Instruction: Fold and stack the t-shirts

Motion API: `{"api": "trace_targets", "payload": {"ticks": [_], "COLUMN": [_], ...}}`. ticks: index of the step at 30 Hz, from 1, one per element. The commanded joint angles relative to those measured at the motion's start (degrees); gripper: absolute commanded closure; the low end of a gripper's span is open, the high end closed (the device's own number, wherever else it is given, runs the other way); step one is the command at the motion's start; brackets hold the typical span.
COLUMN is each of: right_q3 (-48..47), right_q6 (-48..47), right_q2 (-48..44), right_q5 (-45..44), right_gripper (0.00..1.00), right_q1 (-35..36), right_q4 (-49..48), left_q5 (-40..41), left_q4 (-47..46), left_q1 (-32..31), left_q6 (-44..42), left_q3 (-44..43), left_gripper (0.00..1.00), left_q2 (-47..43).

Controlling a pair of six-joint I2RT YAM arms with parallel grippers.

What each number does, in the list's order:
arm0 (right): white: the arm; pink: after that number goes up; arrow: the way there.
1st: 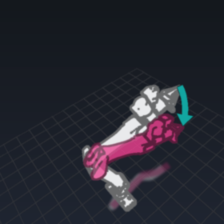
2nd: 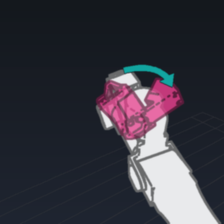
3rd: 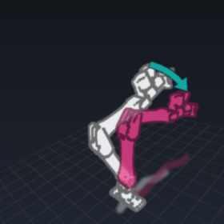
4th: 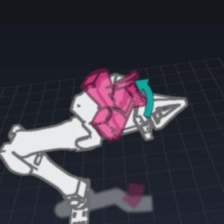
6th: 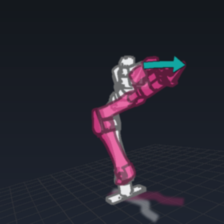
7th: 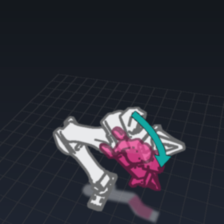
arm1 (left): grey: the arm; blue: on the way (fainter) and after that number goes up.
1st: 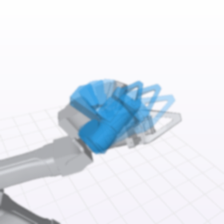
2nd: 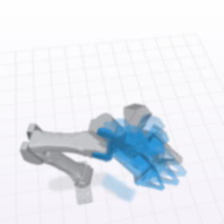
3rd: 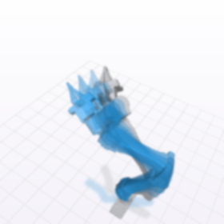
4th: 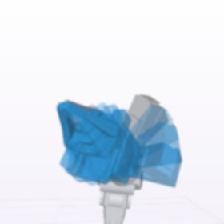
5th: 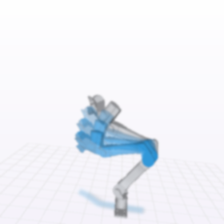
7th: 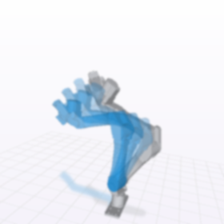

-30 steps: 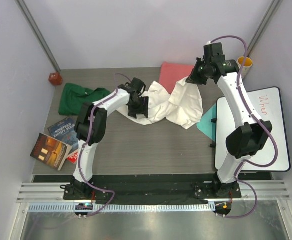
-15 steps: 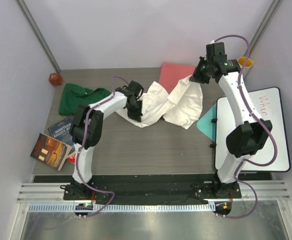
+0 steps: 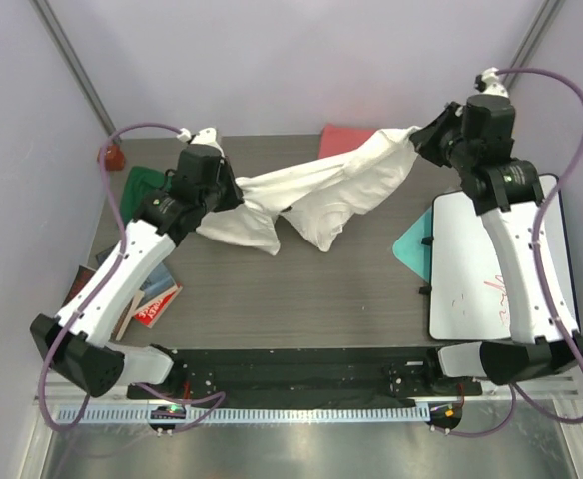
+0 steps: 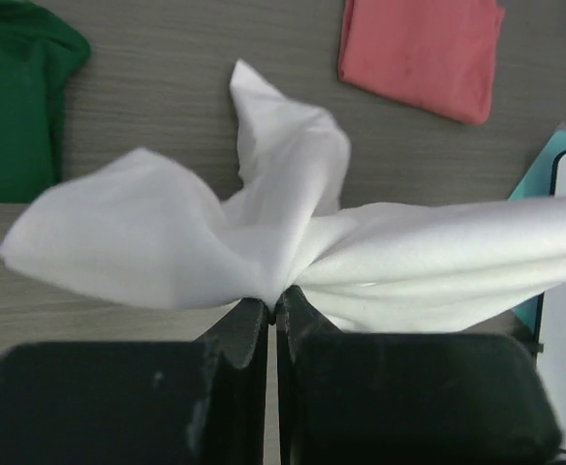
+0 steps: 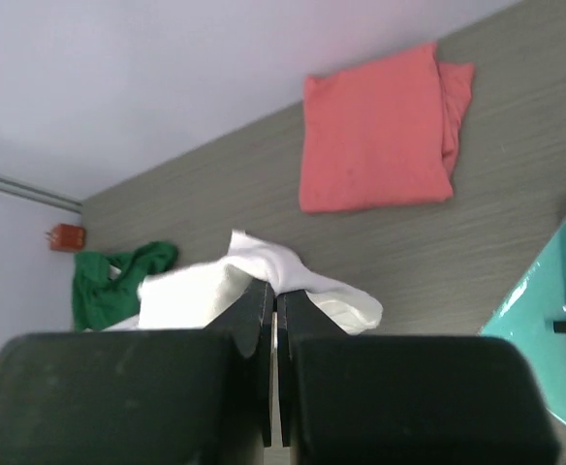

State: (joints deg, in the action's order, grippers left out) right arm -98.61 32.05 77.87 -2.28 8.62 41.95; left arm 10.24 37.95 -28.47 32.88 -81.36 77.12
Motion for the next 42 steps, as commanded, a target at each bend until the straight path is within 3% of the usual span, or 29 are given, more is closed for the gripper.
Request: {"api": "trace_targets", "payload": {"ticks": [1,7,12,17,20,26,30,34,42], "right_q3": [0.79,-2.02,-3.35,-3.43,-3.87,-2.12,2.45,3.77,3.95], "right_q6": [0.29,-0.76,-0.33,-0.06,0.20,1.35,1.52,1.70,0.03], "right_q2": [-7.10,-9.84,-11.07,-10.37,-7.82,-2.72,-1.93,-0.52,0.00], "right_q5": [-3.87,-3.08,-1.76,0.08,4.03,7.81,9.66,11.25,9.14], "right_gripper": [0.99,0.99,0.99,0.99,0.99,0.99,0.99,0.99,0.99], "right_q1": [-0.18,-0.19,-0.27,-0.19,-0.27,-0.19,-0.19,-0.18,-0.10], "right_q4": [-8.20,-9.17,-8.64,-6.63,-4.00,-1.79,-6.79,-10.83,-14.71], "left_q5": [9.09,4.36,-4.95,-16.45,-18.94,-16.75,-12.89,-7.79,-7.69], "left_q4": [-2.00,0.01,4.13,7.92,12.05,9.60,9.42,6.97,-0.16], "left_q1": [0.34,0.34,0.34,0.34,0.34,1.22,3.68,5.79,7.73], "left_q6": [1.31,-1.15,-2.38,-1.68,-2.21,-2.65,-2.47,-2.91,-2.12], "left_q3": [1.03,-2.30,-5.64,-7.93,-10.22,-10.83,-14.52,-18.12,-27.85], "left_gripper": [1.00,1.00,1.00,1.00,1.00,1.00,1.00,1.00,1.00], "left_q2": [-5.66,-8.13,-4.53,6.44,14.88,25.51,31.32,33.44,40.64]}}
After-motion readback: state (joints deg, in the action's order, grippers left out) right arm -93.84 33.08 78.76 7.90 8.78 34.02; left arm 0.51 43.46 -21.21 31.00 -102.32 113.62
